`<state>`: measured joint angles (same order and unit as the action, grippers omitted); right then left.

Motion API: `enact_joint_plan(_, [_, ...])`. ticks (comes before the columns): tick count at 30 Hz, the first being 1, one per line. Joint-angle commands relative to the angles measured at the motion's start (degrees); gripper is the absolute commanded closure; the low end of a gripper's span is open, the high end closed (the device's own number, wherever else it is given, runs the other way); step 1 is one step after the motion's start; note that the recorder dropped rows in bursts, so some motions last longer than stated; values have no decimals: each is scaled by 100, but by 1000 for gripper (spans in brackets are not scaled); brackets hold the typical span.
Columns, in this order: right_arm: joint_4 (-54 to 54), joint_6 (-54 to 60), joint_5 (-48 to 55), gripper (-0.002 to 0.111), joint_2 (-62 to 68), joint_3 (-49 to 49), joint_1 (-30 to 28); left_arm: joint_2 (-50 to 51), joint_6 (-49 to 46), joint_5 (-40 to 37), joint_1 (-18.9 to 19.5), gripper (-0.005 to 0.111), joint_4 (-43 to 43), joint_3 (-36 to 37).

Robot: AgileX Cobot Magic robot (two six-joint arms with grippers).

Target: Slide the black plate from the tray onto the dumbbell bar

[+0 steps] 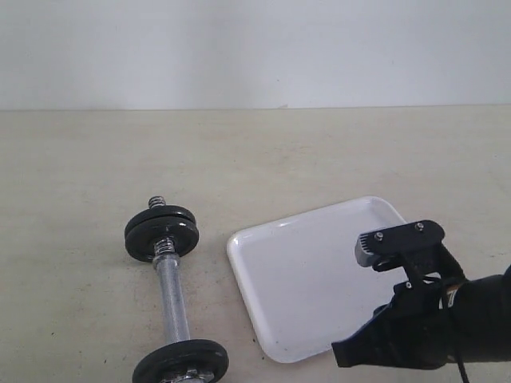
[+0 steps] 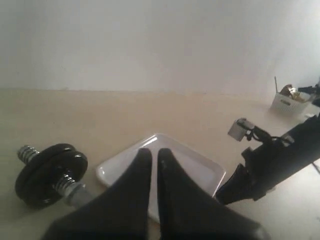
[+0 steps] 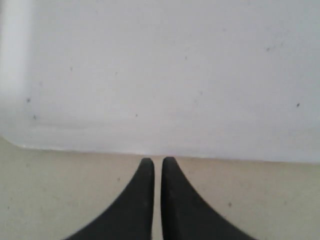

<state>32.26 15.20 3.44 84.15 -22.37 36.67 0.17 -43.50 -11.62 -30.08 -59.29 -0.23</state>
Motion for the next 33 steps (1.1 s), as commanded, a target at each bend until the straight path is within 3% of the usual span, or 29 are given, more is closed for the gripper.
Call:
enact_joint_plan(1, [-19,237,-903,108,-6,8,-1,-17,4,57,21,102,609,23])
enact_joint_plan(6, [-812,10,-2106,108,-6,8,-1,-17,410,172,21,102,1120,23])
enact_joint_plan(12, [-3056,-1675,-4353,108,553,50,-1,157,410,119,21,102,1344,23])
enact_joint_plan(16, [-3274,-2151,-5204,108,1604,10,-1,493,475,257,21,102,1344,23])
enact_joint_plan(27, [-3313,-2337,-5206,108,2020,-25,-12,714,685,219,21,102,1308,23])
enact_joint_plan(33, [-3276,-2339,-5206,108,2020,-25,-12,673,823,-31,21,102,667,23])
